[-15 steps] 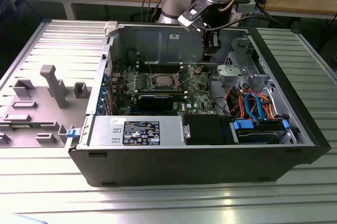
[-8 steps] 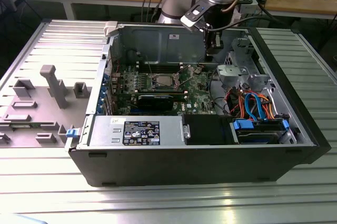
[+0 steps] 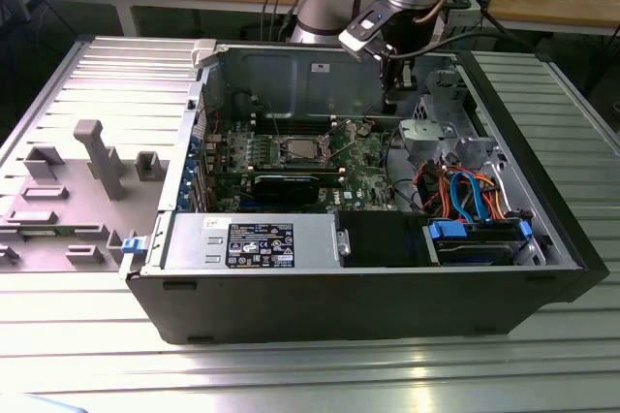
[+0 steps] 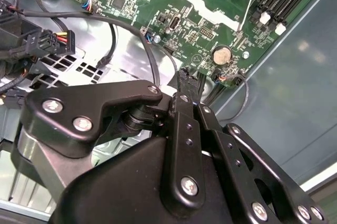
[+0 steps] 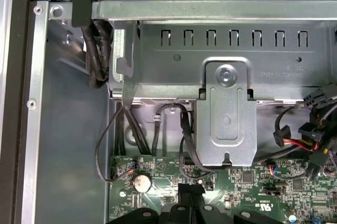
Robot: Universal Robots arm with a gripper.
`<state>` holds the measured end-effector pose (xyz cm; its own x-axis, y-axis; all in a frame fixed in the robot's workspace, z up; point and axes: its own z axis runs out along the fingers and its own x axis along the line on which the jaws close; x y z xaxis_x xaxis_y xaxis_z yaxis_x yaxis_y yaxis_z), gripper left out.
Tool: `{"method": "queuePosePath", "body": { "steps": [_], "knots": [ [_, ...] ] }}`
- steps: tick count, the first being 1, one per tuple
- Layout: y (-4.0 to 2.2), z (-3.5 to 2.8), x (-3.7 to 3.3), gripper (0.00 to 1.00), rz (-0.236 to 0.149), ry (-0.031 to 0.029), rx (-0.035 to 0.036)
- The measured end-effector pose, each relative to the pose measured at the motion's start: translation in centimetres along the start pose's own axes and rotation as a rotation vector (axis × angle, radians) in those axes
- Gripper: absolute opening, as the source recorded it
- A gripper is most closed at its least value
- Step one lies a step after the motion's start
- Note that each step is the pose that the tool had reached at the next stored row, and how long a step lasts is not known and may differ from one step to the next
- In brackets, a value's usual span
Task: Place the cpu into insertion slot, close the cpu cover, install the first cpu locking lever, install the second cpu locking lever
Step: 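Close the cpu cover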
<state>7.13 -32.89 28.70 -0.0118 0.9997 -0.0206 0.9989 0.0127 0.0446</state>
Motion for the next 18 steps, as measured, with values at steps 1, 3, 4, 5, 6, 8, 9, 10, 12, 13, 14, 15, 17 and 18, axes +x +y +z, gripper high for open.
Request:
{"method": "queuePosePath", "body": {
  "steps": [1, 3, 4, 5, 6, 8, 9, 10, 12, 13, 14, 15, 17, 18],
  "knots": [
    [0.07, 0.01, 0.00, 0.11, 0.000, 0.0000, 0.0000],
    [0.33, 0.07, 0.00, 0.11, 0.000, -0.0001, 0.0001],
    [0.46, 0.09, -0.01, 0.11, 0.000, -0.0001, 0.0000],
    [0.61, 0.12, -0.01, 0.11, 0.000, -0.0001, 0.0000],
    [0.71, 0.14, -0.01, 0.11, 0.000, -0.0001, 0.0001],
    [0.95, 0.19, -0.01, 0.11, 0.000, 0.0000, 0.0000],
    [1.02, 0.20, -0.01, 0.11, 0.000, -0.0001, 0.0001],
    [1.12, 0.22, -0.01, 0.11, 0.000, -0.0002, 0.0000],
    [1.31, 0.26, -0.01, 0.11, 0.000, -0.0001, 0.0000],
    [1.38, 0.28, -0.01, 0.11, 0.000, -0.0001, 0.0000],
    [1.47, 0.30, -0.01, 0.11, 0.000, -0.0001, 0.0000],
    [1.54, 0.31, -0.01, 0.11, 0.000, -0.0001, 0.0000],
    [1.73, 0.35, -0.02, 0.11, 0.000, -0.0002, 0.0000],
    [1.82, 0.36, -0.02, 0.11, 0.000, -0.0002, 0.0000]
  ]
}}
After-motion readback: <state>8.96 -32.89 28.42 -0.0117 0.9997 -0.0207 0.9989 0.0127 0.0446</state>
